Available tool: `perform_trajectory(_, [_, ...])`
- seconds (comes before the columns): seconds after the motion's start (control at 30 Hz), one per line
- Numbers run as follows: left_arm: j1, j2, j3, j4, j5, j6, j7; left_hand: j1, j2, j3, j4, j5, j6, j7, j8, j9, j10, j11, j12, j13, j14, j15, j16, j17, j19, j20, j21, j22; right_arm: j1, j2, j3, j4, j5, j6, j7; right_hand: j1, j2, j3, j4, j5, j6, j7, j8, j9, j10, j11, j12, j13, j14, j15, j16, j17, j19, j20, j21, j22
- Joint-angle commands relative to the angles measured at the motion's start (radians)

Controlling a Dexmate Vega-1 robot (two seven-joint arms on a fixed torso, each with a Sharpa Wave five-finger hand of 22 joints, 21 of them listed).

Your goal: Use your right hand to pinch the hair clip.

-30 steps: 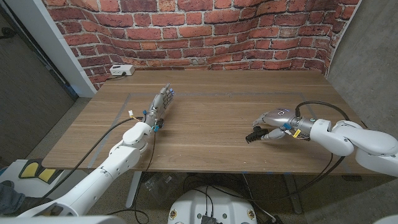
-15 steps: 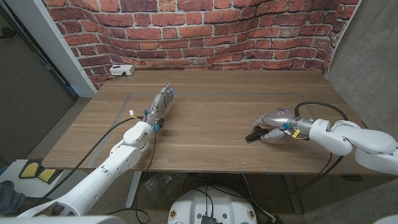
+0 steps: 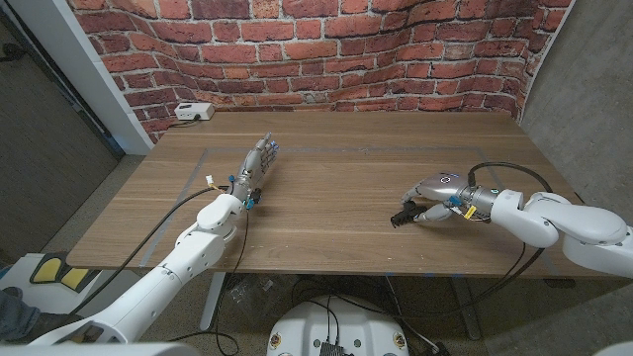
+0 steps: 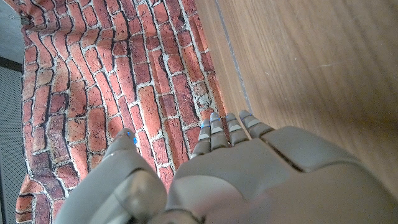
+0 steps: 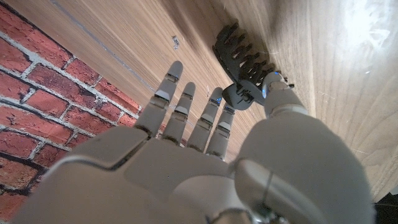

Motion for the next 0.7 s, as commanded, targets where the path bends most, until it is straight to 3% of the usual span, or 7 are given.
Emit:
perform_trajectory(0.03, [-0.002, -0.002, 0.004, 0.0, 0.001, 0.003, 0.0, 0.003, 0.008, -0.003, -0.001, -0.002, 0.009, -0.003, -0.003, 0.003, 0.007, -0.002, -0.001, 0.006, 0.004, -0.001, -0.001, 0.004, -0.006, 0.003, 0.0, 0.004, -0.002, -0.018, -0.009, -0.002, 0.006, -0.014, -0.055, 0.014, 0.001, 0.01, 0.001, -0.002, 0.019, -0.002, 0.009, 0.003, 0.019, 0.0, 0.009, 0.003, 0.018, -0.046, 0.005, 0.002, 0.011, -0.002, 0.008, 0.004])
perform_trajectory(0.47, [-0.019, -0.007, 0.01, 0.018, -0.003, 0.011, -0.015, 0.005, 0.009, -0.004, -0.001, -0.004, 0.01, -0.004, -0.003, 0.003, 0.007, -0.003, -0.001, 0.006, 0.004, -0.001, -0.001, 0.004, -0.008, 0.004, 0.0, 0.004, 0.008, -0.021, -0.025, -0.01, -0.001, -0.037, -0.062, 0.02, 0.013, 0.015, 0.005, -0.007, 0.07, -0.004, 0.02, 0.003, 0.064, -0.003, 0.014, 0.003, 0.065, -0.06, 0.004, 0.002, 0.029, -0.012, 0.012, 0.005])
perform_trajectory(0.7, [-0.022, -0.007, 0.009, 0.025, -0.007, 0.011, -0.02, 0.005, 0.01, -0.005, -0.001, -0.004, 0.008, -0.004, -0.004, 0.003, 0.005, -0.003, -0.002, 0.006, 0.004, -0.001, -0.001, 0.004, -0.009, 0.004, 0.0, 0.005, -0.014, -0.045, -0.001, -0.037, 0.003, -0.064, -0.083, 0.025, 0.019, 0.019, 0.004, -0.008, 0.081, -0.004, 0.021, 0.003, 0.077, -0.003, 0.015, 0.003, 0.076, -0.064, 0.003, 0.002, 0.035, -0.014, 0.014, 0.005])
